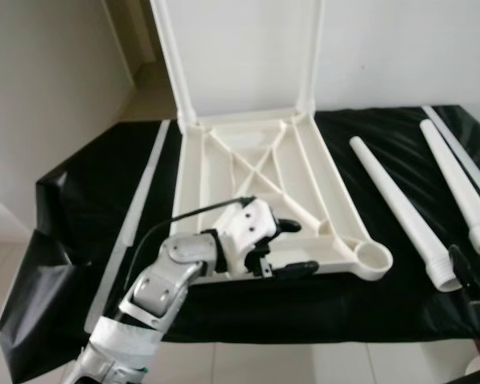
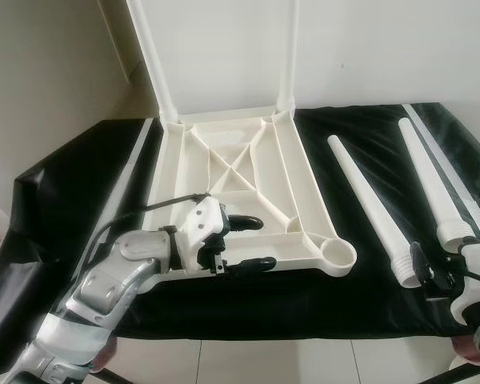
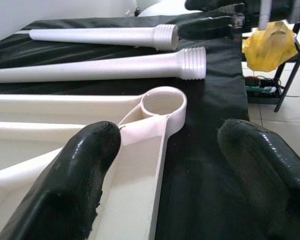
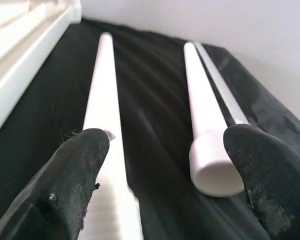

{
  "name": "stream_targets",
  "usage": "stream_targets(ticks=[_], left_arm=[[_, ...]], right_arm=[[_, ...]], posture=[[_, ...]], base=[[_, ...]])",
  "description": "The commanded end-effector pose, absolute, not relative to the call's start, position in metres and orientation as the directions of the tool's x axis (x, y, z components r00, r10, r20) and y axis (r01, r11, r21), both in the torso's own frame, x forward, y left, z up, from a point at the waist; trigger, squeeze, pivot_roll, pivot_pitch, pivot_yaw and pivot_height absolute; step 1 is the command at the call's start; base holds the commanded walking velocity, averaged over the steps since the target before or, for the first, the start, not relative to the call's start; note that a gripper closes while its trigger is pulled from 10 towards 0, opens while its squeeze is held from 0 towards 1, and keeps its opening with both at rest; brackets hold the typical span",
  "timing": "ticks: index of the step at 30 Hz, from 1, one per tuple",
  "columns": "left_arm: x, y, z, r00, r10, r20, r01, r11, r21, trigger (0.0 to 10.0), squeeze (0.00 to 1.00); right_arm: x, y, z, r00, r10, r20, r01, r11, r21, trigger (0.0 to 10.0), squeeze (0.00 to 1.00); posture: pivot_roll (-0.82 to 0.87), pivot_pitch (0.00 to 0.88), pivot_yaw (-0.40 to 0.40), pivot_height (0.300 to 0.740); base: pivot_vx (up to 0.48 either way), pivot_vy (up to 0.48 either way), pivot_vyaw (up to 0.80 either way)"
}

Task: Building children table

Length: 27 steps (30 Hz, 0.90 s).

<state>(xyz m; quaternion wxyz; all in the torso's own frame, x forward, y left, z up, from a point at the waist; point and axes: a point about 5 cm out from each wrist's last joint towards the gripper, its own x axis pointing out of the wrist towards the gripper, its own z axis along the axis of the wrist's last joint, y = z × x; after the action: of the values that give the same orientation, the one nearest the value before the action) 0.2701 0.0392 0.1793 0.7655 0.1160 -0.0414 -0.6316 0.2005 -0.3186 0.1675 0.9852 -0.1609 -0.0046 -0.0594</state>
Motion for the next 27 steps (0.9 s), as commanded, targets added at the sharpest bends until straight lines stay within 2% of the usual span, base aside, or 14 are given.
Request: stream_targets(ticks=[1, 9, 11, 17, 19, 21, 27], left_arm=[[0.27, 0.041, 0.18, 0.189, -0.978, -0.091, 0.959, 0.164, 0.232, 10.0, 0.0], [0.265, 0.039, 0.18, 0.14, -0.986, -0.092, 0.972, 0.119, 0.204, 10.0, 0.0], [0.26, 0.035, 0.18, 0.104, -0.99, -0.091, 0.976, 0.084, 0.2, 10.0, 0.0], [0.254, 0.023, 0.183, 0.064, -0.995, -0.077, 0.982, 0.05, 0.18, 10.0, 0.0], [0.254, 0.023, 0.183, 0.064, -0.995, -0.077, 0.982, 0.05, 0.18, 10.0, 0.0], [0.255, 0.013, 0.191, 0.056, -0.997, -0.05, 0.984, 0.047, 0.171, 10.0, 0.0], [0.256, 0.01, 0.199, 0.047, -0.998, -0.035, 0.984, 0.041, 0.174, 10.0, 0.0]], right_arm=[[0.206, -0.316, 0.165, 0.992, -0.124, 0.015, 0.123, 0.951, -0.285, 10.0, 0.0], [0.226, -0.308, 0.164, 0.993, -0.115, 0.006, 0.113, 0.971, -0.211, 10.0, 0.0], [0.233, -0.306, 0.16, 0.994, -0.108, -0.016, 0.103, 0.976, -0.19, 10.0, 0.0], [0.243, -0.302, 0.148, 0.991, -0.112, -0.07, 0.1, 0.983, -0.152, 10.0, 0.0], [0.243, -0.302, 0.148, 0.991, -0.112, -0.07, 0.1, 0.983, -0.152, 10.0, 0.0], [0.258, -0.299, 0.141, 0.985, -0.135, -0.111, 0.126, 0.988, -0.087, 10.0, 0.0], [0.276, -0.294, 0.14, 0.979, -0.134, -0.154, 0.132, 0.991, -0.023, 10.0, 0.0]], posture=[[-0.08, 0.014, 0.071, 0.74], [-0.07, 0.019, 0.063, 0.74], [-0.06, 0.023, 0.063, 0.74], [-0.04, 0.036, 0.053, 0.74], [-0.04, 0.036, 0.053, 0.74], [-0.03, 0.055, 0.052, 0.74], [-0.02, 0.064, 0.045, 0.74]], base=[[0.0, 0.0, 0.0], [0.0, 0.0, 0.0], [0.0, 0.0, 0.0], [0.0, 0.0, 0.0], [0.0, 0.0, 0.0], [0.0, 0.0, 0.0], [0.0, 0.0, 0.0]])
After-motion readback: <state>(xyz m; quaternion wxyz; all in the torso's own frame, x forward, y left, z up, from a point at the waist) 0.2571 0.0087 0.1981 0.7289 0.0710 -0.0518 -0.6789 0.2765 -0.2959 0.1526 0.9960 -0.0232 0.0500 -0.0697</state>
